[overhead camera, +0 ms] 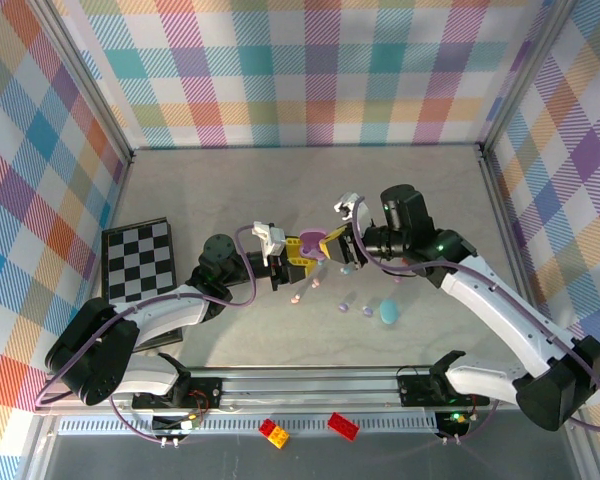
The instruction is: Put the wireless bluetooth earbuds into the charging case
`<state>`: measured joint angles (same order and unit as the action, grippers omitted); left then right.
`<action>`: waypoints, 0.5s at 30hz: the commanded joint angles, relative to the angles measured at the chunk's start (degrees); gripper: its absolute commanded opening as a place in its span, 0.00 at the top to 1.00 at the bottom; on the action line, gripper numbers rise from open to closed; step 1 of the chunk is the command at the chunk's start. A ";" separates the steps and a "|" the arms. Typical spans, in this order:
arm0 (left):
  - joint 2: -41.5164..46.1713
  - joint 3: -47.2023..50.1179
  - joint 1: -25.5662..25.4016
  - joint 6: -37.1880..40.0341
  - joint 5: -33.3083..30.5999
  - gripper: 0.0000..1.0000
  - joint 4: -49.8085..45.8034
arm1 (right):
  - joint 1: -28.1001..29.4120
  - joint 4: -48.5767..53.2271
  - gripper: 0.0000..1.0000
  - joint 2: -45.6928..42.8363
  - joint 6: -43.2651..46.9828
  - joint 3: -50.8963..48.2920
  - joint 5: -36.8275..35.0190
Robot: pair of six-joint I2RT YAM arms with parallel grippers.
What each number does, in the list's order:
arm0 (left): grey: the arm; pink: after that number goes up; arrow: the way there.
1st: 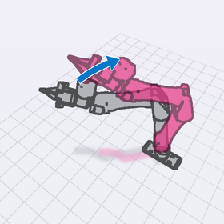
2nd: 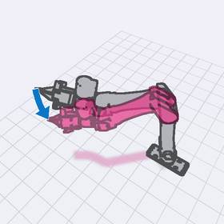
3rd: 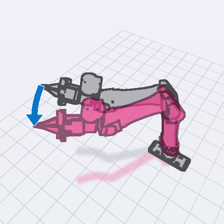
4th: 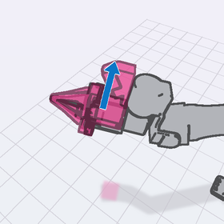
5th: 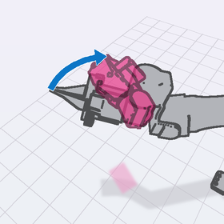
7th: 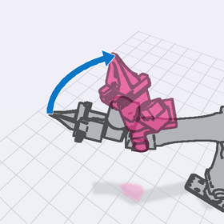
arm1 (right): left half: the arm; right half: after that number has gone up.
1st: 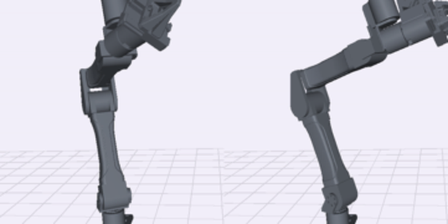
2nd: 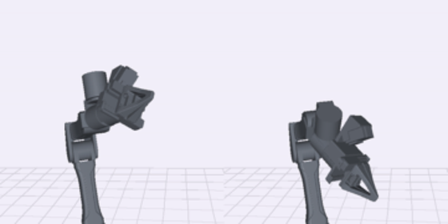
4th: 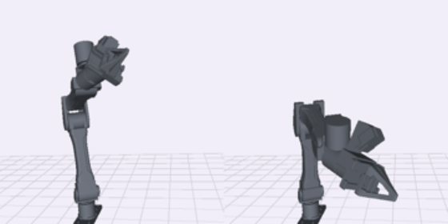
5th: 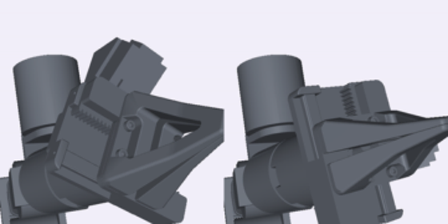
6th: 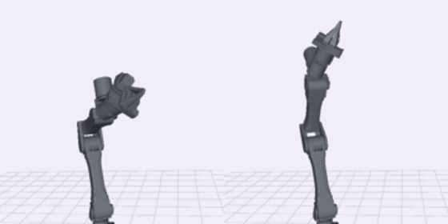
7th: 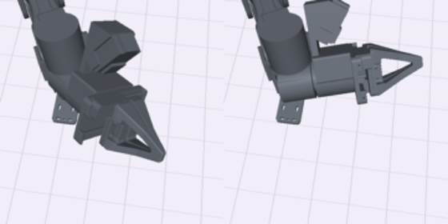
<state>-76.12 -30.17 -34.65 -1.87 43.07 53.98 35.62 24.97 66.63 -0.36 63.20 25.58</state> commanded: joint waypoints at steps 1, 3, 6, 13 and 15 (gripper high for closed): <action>0.82 -1.30 0.70 0.84 1.83 0.62 1.55 | 0.67 -0.71 0.83 0.99 1.56 2.45 0.97; 0.87 -1.21 0.73 0.83 1.72 0.62 1.83 | 0.77 -0.24 0.84 1.47 1.85 2.54 0.54; 0.92 -1.04 0.73 0.86 1.42 0.62 2.01 | 0.86 0.83 0.84 1.75 2.23 2.63 0.17; 1.13 -1.03 0.74 0.90 0.71 0.63 2.14 | 1.03 4.42 0.85 0.96 3.13 2.70 -0.14; 1.15 -1.02 0.69 0.92 0.85 0.63 2.35 | 1.12 4.94 0.85 0.88 3.48 2.72 -0.66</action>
<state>-76.12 -30.17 -34.57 -1.87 43.03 53.93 36.14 27.51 68.20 1.19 63.99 25.12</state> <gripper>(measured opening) 0.374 0.157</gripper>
